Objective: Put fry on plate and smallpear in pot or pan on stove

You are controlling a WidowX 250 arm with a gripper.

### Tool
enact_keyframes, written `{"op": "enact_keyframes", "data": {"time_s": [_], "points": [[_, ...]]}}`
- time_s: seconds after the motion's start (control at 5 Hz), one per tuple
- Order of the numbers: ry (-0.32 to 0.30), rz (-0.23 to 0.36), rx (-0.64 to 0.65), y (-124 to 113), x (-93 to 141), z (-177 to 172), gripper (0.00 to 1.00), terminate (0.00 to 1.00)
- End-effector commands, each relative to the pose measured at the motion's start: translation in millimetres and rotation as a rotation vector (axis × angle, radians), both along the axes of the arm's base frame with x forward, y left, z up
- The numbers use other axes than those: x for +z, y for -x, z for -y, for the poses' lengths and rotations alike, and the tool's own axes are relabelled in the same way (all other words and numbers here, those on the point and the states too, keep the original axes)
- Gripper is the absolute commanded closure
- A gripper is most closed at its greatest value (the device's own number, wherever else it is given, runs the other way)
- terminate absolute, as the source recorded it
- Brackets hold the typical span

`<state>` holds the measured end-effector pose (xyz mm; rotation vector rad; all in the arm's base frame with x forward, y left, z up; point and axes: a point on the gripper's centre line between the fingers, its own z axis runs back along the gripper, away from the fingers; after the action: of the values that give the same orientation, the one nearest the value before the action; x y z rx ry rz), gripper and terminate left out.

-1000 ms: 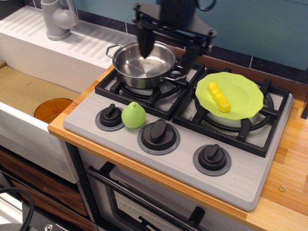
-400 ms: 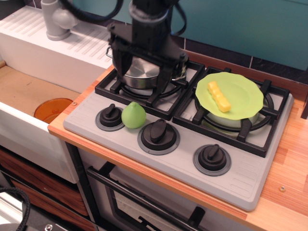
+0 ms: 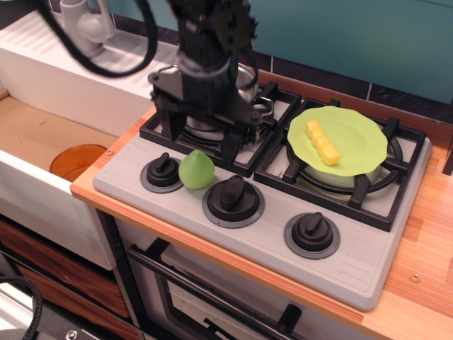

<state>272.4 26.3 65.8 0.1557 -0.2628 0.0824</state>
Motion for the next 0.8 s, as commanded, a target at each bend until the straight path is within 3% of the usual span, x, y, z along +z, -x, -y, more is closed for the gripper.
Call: {"op": "enact_keyframes", "data": {"time_s": [0.0,0.6], "points": [[0.002,0.075,0.009,-7,-1,-2,0.00,0.00],[0.002,0.099,0.010,-5,-18,-6,0.00,0.00]]}}
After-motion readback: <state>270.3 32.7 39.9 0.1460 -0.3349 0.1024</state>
